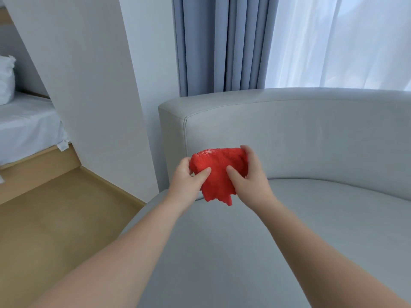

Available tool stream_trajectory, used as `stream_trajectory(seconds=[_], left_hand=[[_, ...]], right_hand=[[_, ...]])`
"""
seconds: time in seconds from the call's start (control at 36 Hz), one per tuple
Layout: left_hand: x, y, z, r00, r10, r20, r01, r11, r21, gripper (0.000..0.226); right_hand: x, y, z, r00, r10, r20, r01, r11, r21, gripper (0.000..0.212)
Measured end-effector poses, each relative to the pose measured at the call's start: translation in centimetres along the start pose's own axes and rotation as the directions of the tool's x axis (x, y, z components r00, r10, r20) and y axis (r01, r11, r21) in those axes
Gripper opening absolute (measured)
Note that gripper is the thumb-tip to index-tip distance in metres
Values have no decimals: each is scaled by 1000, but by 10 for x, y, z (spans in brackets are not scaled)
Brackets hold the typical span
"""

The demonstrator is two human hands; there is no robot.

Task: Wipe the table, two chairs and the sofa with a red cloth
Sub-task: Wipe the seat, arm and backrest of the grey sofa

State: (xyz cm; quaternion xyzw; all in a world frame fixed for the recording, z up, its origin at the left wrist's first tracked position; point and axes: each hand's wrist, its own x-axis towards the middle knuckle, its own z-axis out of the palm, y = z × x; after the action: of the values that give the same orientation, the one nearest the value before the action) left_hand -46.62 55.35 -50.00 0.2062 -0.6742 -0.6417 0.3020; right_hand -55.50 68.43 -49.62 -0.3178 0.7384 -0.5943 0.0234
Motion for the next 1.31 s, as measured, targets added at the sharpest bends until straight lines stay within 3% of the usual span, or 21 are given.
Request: stream_trajectory(seconds=[0.06,0.11,0.17,0.25,0.31,0.39,0.44,0.53,0.61,0.86,1.0,1.14,1.22,1.31], left_hand=[[0,2,0,1000,-12,11,12,1000,-4,19],[-1,3,1,994,-21,105,21,1000,-3,21],[-2,4,1,983,-18,181,20,1000,-10,22],[0,-2,-4,980,56,190,-60,998,14,19],[5,-14,-12,981,119,153,-143,976,161,23],[6,-42,-30,988,124,91,-153,788,596,30],[1,-68,-41,977,93,192,-209,589,781,32],[-11,-99,-46,940,-22,340,-303,401,865,47],[-11,-119,-40,930,-74,361,-313,358,880,53],[-4,-151,-31,909,-99,405,-369,257,893,53],[-4,-153,-30,914,-80,398,-366,261,893,55],[-4,-152,-30,913,-90,397,-366,245,898,67],[-5,-150,-29,911,-91,402,-371,243,896,59],[-5,-150,-29,914,-84,397,-367,249,897,52]], right_hand=[[-11,5,14,989,-48,141,36,996,83,83],[-16,13,27,978,-64,200,59,998,29,94],[-15,24,36,981,-64,181,69,997,-20,86],[-3,34,39,984,-125,127,134,988,-70,68],[10,35,37,964,-225,139,250,947,-201,65],[41,29,32,917,-371,148,400,849,-346,62],[65,20,32,866,-481,136,491,769,-410,60],[100,7,40,719,-678,153,626,537,-565,47],[122,4,54,610,-756,236,665,327,-672,45],[134,81,77,449,-845,289,776,209,-595,61],[127,124,74,381,-835,398,815,100,-571,64],[121,157,68,367,-767,526,839,30,-543,54],[116,169,69,363,-719,593,853,0,-522,46],[107,179,70,301,-643,704,879,-99,-467,41]])
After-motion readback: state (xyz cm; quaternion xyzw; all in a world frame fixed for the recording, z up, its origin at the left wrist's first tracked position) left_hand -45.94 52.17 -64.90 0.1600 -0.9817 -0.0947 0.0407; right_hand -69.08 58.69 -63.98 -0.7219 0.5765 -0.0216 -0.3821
